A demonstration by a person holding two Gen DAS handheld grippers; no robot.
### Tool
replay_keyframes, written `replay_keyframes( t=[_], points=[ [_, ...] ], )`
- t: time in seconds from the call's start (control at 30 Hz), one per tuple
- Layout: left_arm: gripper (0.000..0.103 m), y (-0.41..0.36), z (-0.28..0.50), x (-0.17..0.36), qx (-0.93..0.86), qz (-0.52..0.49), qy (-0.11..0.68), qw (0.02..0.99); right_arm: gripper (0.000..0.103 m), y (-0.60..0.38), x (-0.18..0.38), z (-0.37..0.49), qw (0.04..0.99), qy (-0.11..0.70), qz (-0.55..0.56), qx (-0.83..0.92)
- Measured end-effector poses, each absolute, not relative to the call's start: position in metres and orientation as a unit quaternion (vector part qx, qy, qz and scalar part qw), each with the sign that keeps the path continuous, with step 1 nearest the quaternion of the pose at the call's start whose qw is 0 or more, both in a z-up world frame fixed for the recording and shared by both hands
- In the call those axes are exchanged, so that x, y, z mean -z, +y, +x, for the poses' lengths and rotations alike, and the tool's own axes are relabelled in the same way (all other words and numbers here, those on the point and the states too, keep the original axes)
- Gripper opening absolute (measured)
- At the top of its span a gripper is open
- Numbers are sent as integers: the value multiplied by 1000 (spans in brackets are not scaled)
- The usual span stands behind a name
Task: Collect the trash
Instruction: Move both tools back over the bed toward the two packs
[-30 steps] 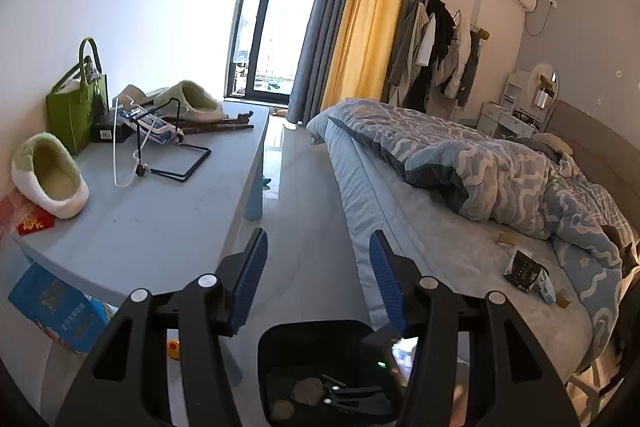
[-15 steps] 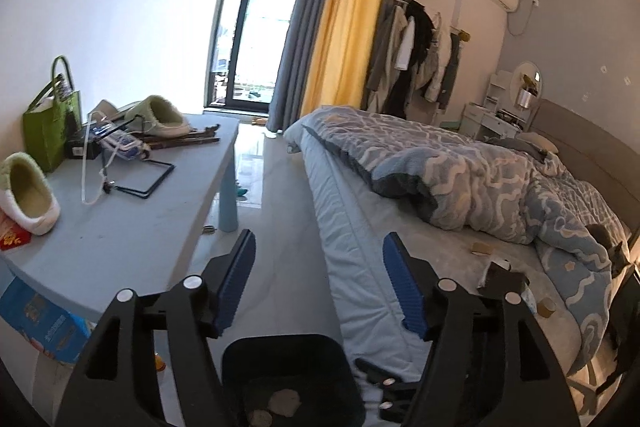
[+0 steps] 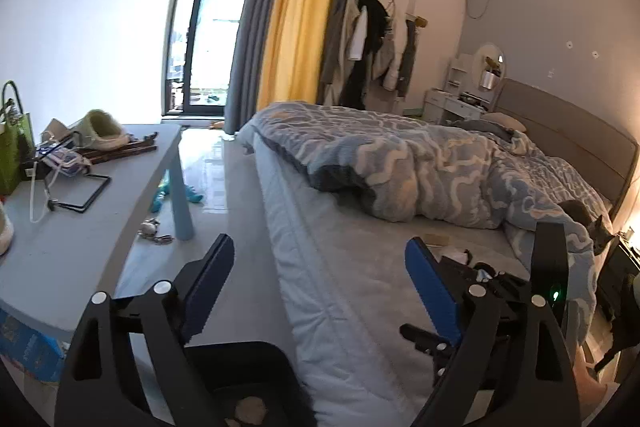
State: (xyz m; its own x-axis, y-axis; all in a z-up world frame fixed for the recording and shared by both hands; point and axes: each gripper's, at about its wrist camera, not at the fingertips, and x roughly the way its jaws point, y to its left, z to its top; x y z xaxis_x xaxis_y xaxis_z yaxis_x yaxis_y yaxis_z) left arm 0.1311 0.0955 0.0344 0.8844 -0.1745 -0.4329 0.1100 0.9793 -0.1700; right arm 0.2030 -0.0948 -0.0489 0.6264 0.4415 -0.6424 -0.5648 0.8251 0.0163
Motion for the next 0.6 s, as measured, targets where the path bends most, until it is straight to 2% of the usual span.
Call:
replay_keyframes(
  t=[0.6],
  points=[
    [94, 22, 176, -7, 142, -45, 272, 951, 93, -214, 52, 225, 896, 338, -108, -268]
  ],
)
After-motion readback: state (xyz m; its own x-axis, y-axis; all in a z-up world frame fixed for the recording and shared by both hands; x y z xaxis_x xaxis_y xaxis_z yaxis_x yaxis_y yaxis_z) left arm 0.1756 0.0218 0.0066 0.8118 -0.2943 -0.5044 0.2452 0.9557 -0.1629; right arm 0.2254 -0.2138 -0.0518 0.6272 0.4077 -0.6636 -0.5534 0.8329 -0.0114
